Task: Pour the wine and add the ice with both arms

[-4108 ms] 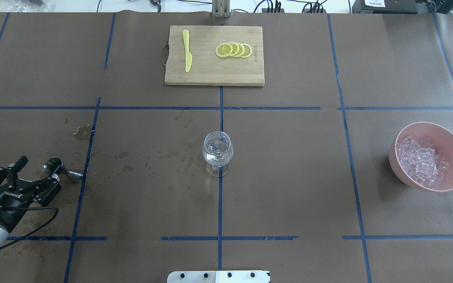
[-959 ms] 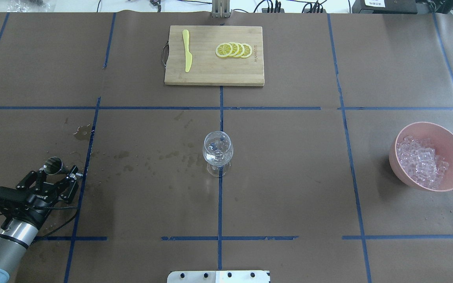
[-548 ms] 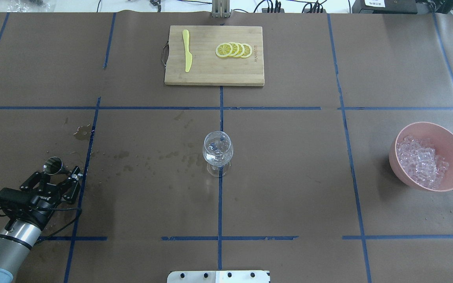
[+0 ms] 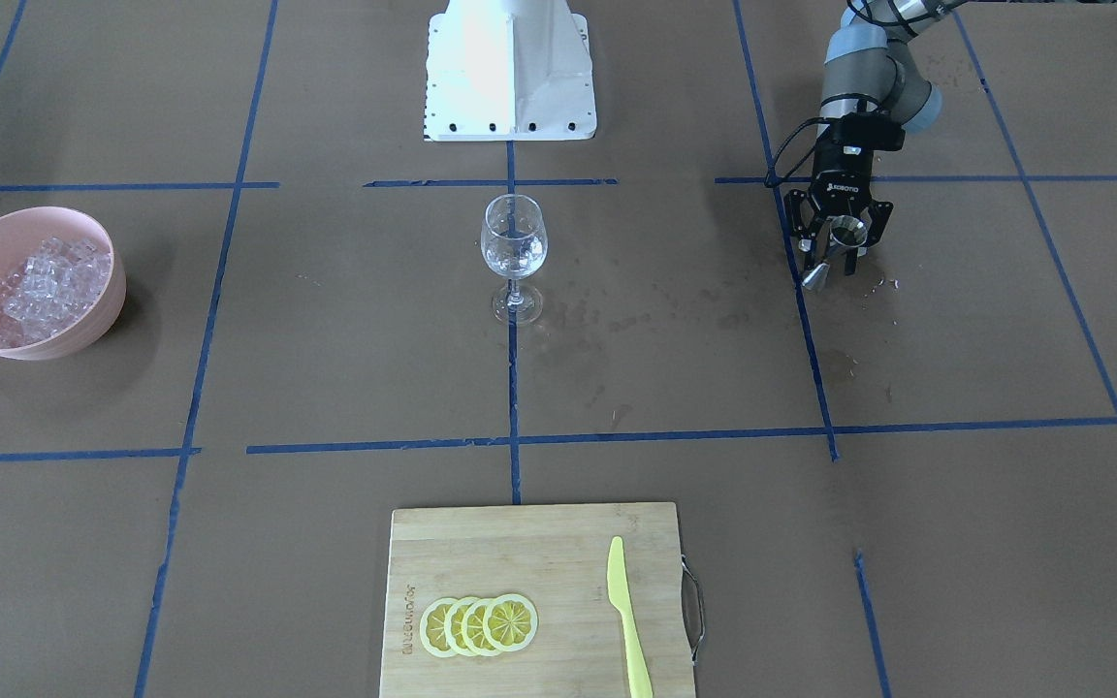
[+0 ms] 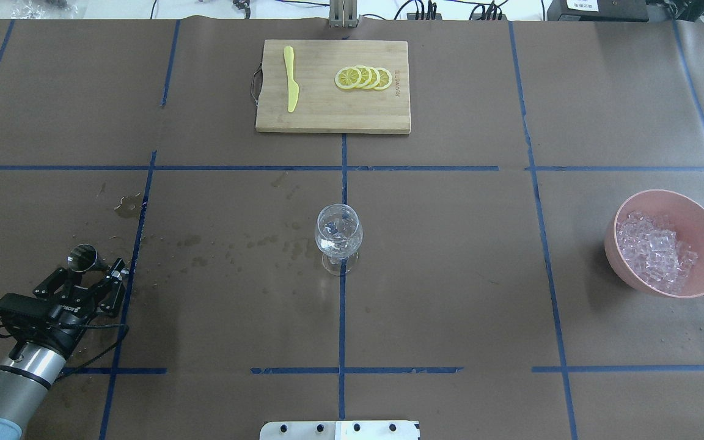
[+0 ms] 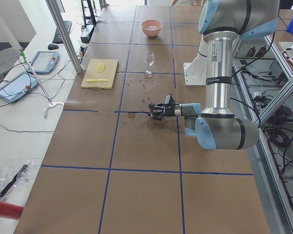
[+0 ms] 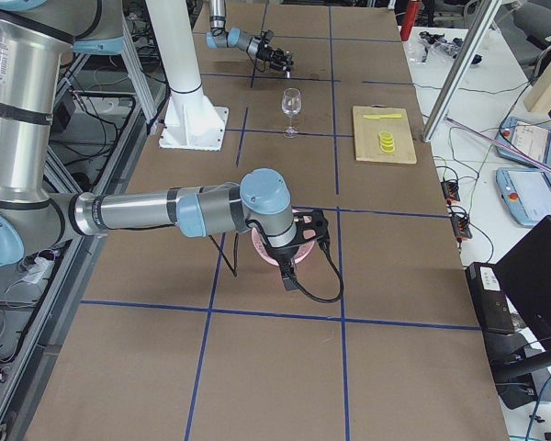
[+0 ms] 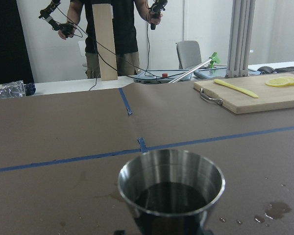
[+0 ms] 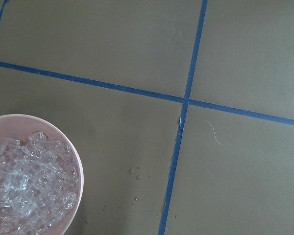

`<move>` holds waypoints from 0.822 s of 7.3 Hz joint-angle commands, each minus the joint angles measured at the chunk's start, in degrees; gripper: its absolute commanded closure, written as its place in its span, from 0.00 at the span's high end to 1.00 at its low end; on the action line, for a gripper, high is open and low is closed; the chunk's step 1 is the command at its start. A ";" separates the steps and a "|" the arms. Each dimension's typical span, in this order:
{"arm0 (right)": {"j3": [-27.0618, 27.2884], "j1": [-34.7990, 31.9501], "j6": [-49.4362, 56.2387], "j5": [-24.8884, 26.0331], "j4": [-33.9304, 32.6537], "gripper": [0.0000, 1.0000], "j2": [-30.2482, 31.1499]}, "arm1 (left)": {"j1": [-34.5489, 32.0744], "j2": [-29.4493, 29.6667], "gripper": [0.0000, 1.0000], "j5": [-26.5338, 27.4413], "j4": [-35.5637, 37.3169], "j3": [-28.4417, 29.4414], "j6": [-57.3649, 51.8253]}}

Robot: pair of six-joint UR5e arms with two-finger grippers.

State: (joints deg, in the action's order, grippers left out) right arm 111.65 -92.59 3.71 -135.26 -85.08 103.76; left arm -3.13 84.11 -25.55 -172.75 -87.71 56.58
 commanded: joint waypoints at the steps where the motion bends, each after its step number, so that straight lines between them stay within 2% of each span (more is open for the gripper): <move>1: -0.11 -0.14 -0.02 0.00 0.00 1.00 0.04 | -0.03 0.00 0.60 0.76 -0.04 -0.09 0.11; 3: -0.11 -0.14 -0.02 0.00 0.00 1.00 0.04 | 0.05 0.00 0.57 0.76 -0.04 -0.09 0.11; 4: -0.03 -0.14 -0.02 0.00 -0.09 1.00 0.04 | -0.03 0.00 0.28 0.76 -0.13 -0.18 0.28; 5: -0.03 -0.14 -0.11 0.00 0.00 1.00 0.04 | 0.05 0.00 0.14 0.68 -0.22 -0.18 0.28; 6: -0.11 -0.14 -0.11 0.00 0.00 1.00 0.04 | 0.14 0.00 0.14 0.68 -1.44 -0.18 0.20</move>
State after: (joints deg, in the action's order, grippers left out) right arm 111.59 -92.72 3.63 -135.26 -85.10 103.80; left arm -3.07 84.11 -24.84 -173.23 -87.87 56.82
